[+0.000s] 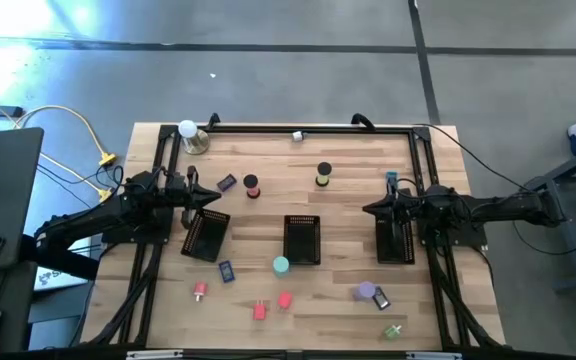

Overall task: Pick & Place Office items
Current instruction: Put the light blue digital clock into the right black bin

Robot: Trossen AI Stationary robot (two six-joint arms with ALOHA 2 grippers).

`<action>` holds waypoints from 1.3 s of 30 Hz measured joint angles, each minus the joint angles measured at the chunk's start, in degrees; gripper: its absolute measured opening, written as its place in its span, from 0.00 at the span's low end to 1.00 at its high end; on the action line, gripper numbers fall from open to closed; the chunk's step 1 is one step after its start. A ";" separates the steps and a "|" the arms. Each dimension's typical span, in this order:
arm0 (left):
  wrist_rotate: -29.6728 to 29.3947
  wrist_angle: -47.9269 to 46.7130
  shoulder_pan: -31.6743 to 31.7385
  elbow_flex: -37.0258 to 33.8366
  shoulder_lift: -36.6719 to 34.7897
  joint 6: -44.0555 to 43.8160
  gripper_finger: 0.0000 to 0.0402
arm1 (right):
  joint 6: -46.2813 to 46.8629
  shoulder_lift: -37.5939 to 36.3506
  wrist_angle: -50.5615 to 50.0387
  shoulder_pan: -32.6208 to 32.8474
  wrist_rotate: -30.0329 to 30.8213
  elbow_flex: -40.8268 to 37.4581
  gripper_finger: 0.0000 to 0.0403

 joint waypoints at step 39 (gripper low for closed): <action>-3.12 -0.13 0.00 0.00 0.02 0.05 0.00 | 19.42 18.40 -33.70 -0.58 27.73 28.27 0.61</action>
